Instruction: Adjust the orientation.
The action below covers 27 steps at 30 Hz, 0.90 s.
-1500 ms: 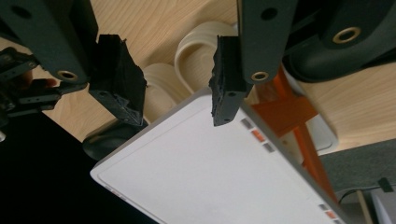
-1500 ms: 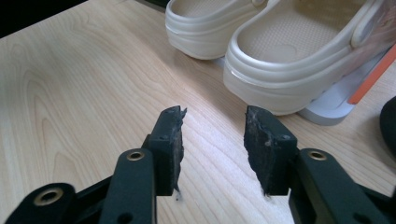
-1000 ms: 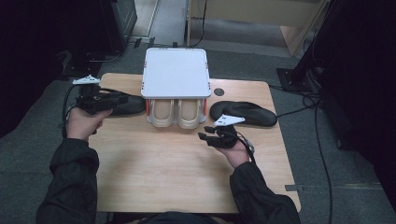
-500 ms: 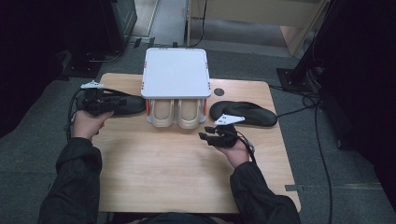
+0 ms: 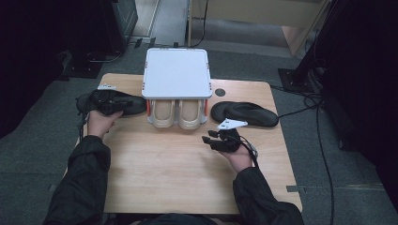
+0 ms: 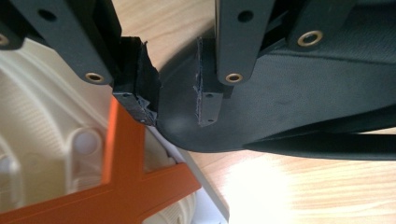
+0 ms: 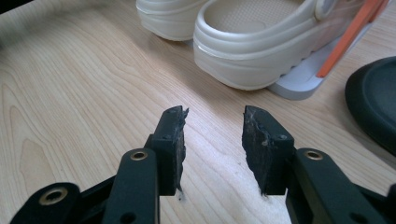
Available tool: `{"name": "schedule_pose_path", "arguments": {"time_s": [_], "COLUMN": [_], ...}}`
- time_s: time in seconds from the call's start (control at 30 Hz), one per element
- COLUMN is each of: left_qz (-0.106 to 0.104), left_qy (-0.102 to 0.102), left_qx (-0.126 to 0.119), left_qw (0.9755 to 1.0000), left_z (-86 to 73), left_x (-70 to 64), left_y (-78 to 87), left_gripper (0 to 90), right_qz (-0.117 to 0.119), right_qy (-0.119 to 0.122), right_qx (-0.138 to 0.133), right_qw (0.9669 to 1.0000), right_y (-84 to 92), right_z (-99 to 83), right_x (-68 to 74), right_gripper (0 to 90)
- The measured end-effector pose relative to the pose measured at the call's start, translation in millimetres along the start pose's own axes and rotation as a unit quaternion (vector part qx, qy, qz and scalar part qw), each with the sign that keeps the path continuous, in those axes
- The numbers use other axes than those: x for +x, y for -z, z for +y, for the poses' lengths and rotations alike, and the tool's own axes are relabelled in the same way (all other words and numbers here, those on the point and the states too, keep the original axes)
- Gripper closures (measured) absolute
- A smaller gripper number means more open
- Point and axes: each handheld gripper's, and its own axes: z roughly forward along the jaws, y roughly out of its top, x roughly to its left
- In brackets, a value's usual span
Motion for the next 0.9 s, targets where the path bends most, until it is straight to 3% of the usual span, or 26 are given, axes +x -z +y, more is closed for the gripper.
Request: {"name": "schedule_pose_path", "arguments": {"time_s": [0.33, 0.53, 0.9], "left_qz": [0.002, -0.001, -0.006], "left_qy": [0.008, 0.012, 0.016], "left_qx": [0.032, 0.022, 0.033], "left_qw": [0.9995, 0.9997, 0.9993], "left_z": [-6.8, -10.6, -22.5], "left_x": [6.4, 9.5, 6.0], "left_y": [-25.8, -23.7, -9.2], "left_gripper": [72.0, 74.3, 76.7], "right_qz": [-0.007, -0.008, -0.01], "right_qy": [0.001, 0.002, 0.004], "right_qx": [0.004, 0.003, -0.001], "right_qw": [1.0, 1.0, 0.9999], "right_y": [1.4, 1.1, -0.5], "right_z": [-4.1, -3.8, -0.6], "right_x": [2.5, 2.8, 1.2], "right_gripper": [59.7, 59.7, 59.7]}}
